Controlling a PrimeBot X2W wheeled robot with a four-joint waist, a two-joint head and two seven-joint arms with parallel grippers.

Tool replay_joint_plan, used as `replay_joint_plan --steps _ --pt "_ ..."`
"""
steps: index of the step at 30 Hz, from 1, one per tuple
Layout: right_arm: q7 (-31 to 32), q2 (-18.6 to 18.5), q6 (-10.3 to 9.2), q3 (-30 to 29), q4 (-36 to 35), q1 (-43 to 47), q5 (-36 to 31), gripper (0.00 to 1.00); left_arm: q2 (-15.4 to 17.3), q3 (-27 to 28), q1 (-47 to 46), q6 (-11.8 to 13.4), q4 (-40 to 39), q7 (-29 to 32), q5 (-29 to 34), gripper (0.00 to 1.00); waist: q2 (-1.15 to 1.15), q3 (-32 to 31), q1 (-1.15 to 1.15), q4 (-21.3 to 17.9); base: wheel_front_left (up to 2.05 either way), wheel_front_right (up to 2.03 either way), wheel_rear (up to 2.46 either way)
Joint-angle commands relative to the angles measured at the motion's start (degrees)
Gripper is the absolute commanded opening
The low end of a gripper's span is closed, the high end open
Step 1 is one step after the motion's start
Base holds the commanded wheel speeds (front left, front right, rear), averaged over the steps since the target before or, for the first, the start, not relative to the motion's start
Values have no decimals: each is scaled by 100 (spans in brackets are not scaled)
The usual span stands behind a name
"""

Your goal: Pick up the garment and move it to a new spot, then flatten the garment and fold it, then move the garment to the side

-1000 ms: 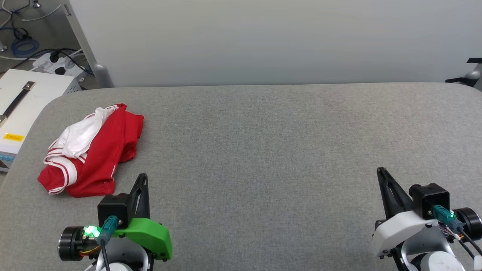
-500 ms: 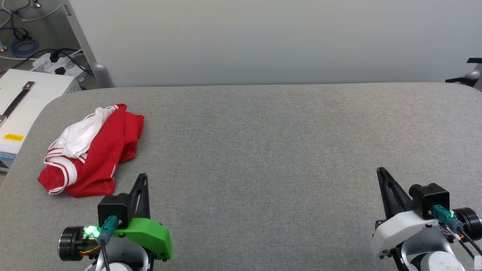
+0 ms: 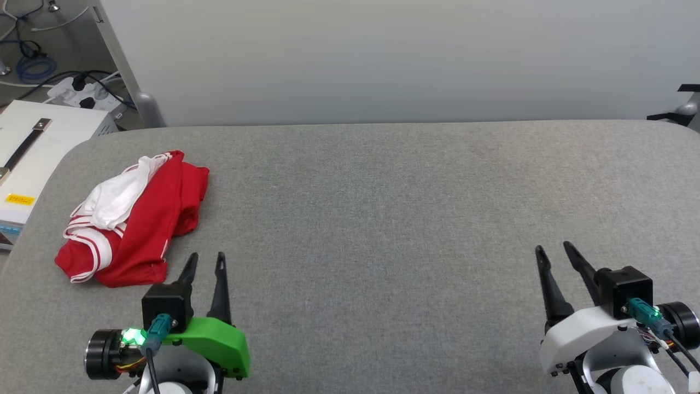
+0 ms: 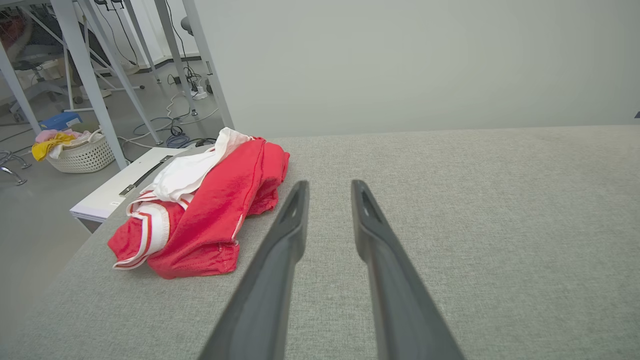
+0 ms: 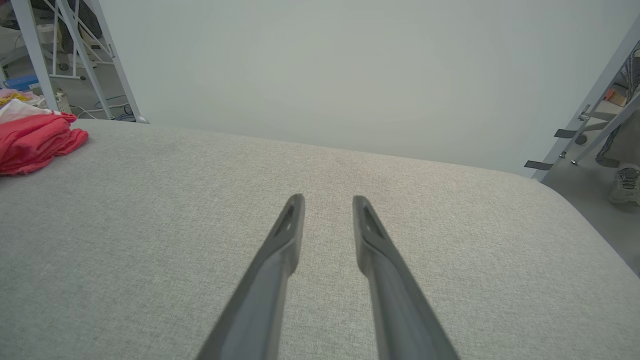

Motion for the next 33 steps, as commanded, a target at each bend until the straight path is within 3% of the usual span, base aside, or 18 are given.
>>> replay_joint_plan --steps 1,33 --pt "-12 0 0 -1 6 2 12 100 0 1 1 0 8 -13 -15 100 0 1 0 0 0 0 0" --pt "-412 3 -1 -26 34 -42 451 100 -7 -8 0 -134 174 -418 -432 100 0 67 0 -9 0 0 0"
